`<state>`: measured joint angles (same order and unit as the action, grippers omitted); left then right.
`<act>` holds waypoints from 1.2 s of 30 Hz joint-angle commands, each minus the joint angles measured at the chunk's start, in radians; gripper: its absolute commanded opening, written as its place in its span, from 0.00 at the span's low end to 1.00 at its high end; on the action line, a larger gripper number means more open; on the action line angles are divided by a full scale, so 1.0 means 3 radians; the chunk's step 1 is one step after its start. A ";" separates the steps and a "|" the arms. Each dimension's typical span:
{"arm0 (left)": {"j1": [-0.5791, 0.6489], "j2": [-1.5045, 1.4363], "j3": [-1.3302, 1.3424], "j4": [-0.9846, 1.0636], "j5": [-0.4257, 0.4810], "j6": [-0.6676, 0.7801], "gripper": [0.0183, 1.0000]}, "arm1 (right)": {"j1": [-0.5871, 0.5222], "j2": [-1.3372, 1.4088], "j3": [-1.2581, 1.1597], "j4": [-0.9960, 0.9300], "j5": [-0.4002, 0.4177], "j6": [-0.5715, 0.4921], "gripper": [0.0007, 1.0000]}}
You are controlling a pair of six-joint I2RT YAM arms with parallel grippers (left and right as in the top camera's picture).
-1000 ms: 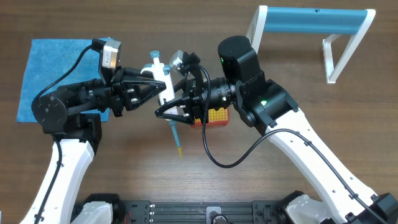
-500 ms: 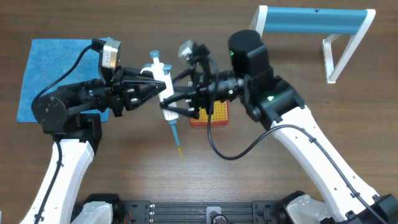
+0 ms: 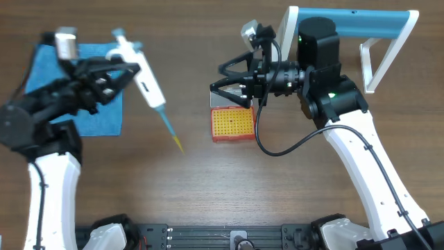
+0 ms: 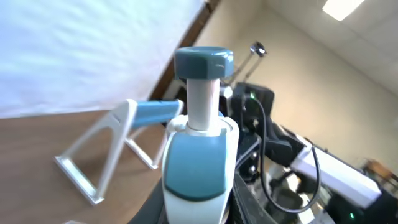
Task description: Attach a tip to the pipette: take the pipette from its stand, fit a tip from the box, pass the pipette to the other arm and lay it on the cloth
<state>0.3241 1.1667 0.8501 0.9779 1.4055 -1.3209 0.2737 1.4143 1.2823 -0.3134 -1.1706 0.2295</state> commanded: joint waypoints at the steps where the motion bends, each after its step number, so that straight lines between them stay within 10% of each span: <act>1: 0.0585 -0.0020 0.0407 -0.0134 0.0284 -0.0019 0.01 | -0.0055 0.0014 0.0060 0.0004 0.0015 -0.0083 0.75; 12: 0.2214 0.0097 0.0718 -0.0309 0.0613 0.0039 0.01 | -0.0053 0.0014 0.0060 0.0005 0.0214 -0.0070 0.76; 21: 0.2195 0.0191 0.0717 -0.0295 0.0263 0.0357 0.01 | -0.0053 0.0014 0.0060 0.0006 0.0388 0.0187 0.76; 30: 0.1890 0.0029 0.0755 -0.0361 -0.0758 0.0458 0.01 | -0.0051 0.0014 0.0060 0.0006 0.0589 0.0270 0.76; 36: 0.1537 -0.0247 0.1391 -0.2505 -0.1645 0.1905 0.00 | -0.0051 0.0014 0.0060 0.0006 0.0587 0.0345 0.77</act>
<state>0.8459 1.1507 1.1240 0.4850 1.1618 -1.0702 0.2623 1.4143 1.2823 -0.3130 -1.0080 0.3054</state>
